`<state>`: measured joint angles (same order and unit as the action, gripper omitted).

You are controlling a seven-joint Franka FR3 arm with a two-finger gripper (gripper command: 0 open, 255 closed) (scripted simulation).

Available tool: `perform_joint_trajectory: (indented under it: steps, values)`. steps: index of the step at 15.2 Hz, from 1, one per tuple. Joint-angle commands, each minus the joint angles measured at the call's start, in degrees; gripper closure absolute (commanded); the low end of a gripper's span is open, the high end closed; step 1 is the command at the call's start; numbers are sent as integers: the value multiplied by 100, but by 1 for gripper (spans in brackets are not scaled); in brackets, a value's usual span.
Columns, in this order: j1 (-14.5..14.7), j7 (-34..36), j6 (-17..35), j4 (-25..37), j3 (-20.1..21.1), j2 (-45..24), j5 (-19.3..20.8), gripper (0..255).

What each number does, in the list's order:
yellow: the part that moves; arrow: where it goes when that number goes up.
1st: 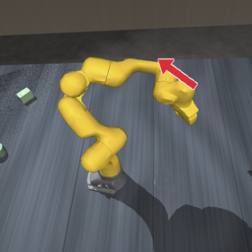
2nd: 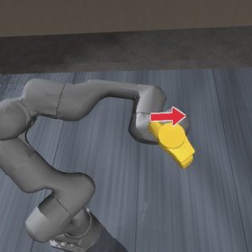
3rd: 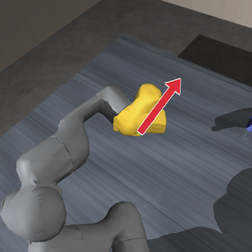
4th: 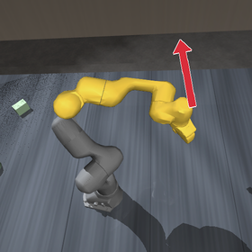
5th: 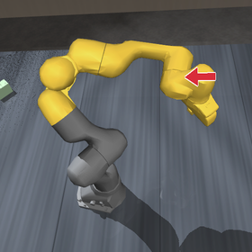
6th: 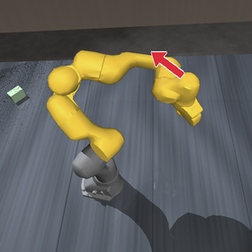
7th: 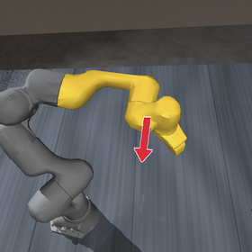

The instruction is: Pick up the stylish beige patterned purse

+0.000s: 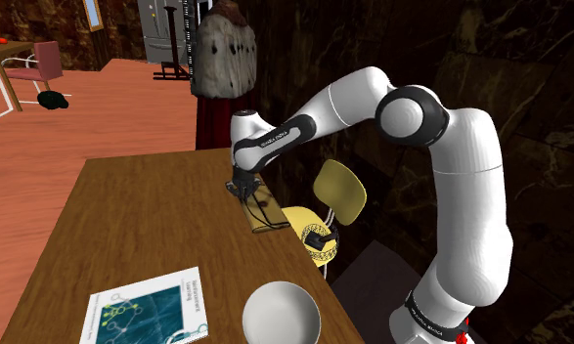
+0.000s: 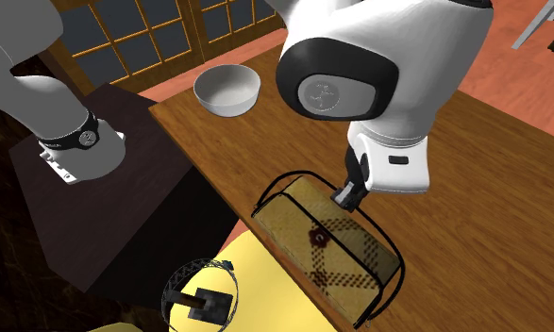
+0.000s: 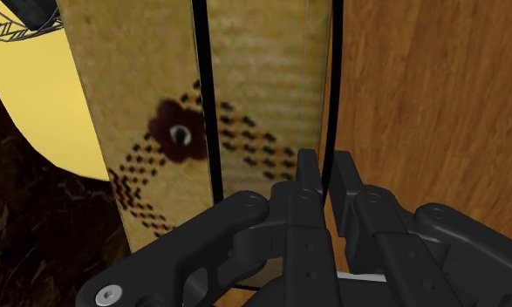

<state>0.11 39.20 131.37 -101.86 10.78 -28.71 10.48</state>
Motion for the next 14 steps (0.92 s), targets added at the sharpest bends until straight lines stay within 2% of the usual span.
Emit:
perform_joint_trajectory:
  steps: [1,14]
  values:
    - [-9,-19,-96,15,15,87,-24,255]
    - [-53,-143,-834,297,91,554,-178,255]
